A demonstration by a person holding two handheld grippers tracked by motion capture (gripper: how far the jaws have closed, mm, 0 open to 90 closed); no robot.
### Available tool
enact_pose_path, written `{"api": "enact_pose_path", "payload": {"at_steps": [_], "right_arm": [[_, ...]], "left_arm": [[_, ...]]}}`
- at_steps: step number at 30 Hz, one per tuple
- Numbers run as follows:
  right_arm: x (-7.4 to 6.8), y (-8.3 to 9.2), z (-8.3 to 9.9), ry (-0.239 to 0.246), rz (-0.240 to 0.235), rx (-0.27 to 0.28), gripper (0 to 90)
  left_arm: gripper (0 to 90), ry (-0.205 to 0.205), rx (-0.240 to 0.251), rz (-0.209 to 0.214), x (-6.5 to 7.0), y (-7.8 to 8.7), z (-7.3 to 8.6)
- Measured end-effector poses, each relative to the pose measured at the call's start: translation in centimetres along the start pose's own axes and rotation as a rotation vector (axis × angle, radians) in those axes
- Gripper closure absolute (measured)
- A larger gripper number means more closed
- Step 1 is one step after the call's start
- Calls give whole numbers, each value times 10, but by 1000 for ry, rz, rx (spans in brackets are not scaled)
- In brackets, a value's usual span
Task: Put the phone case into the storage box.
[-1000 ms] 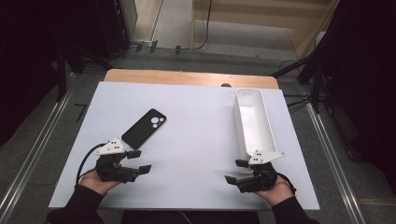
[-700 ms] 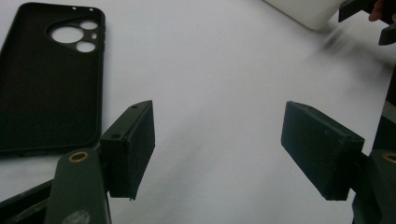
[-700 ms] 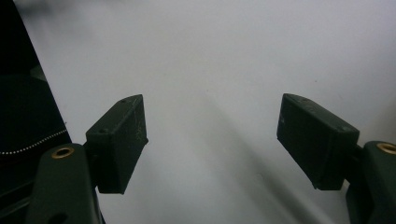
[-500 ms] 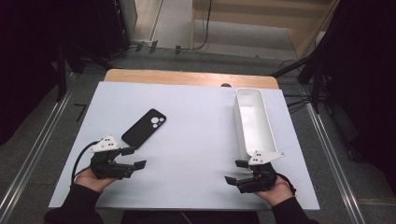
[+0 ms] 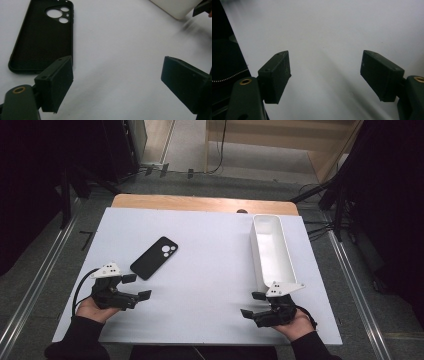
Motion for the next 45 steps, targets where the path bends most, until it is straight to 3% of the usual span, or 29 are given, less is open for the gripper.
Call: {"api": "enact_pose_path", "payload": {"at_steps": [4,13,21,30,36,45], "right_arm": [[1,0,0,2,1,2,225],[1,0,0,2,-2,1,225],[0,-1,1,2,-5,-6,225],[0,-2,1,7,-3,-13,225],[-1,-3,1,3,-9,-19,225],[-1,-4,1,9,-8,-22,225]], "left_arm": [[0,-8,23,27,-4,2,1],[17,-26,-10,-18,-11,-1,0],[17,-45,-3,-71,-17,-4,-5],[17,-42,15,-83,-25,-8,-10],[57,-58,25,-119,-33,-11,-17],[56,-68,32,-117,-40,-18,-29]]}}
Point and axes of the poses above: each handheld gripper's, and its own axes: y roughly backward along the jaws, z roughly out of its underside, x roughly to its right, the point moved 1 cm from there along -y, roughly forward along the jaws, and after that the axes turned 13 degrees about -y, right-handed, at the moved point
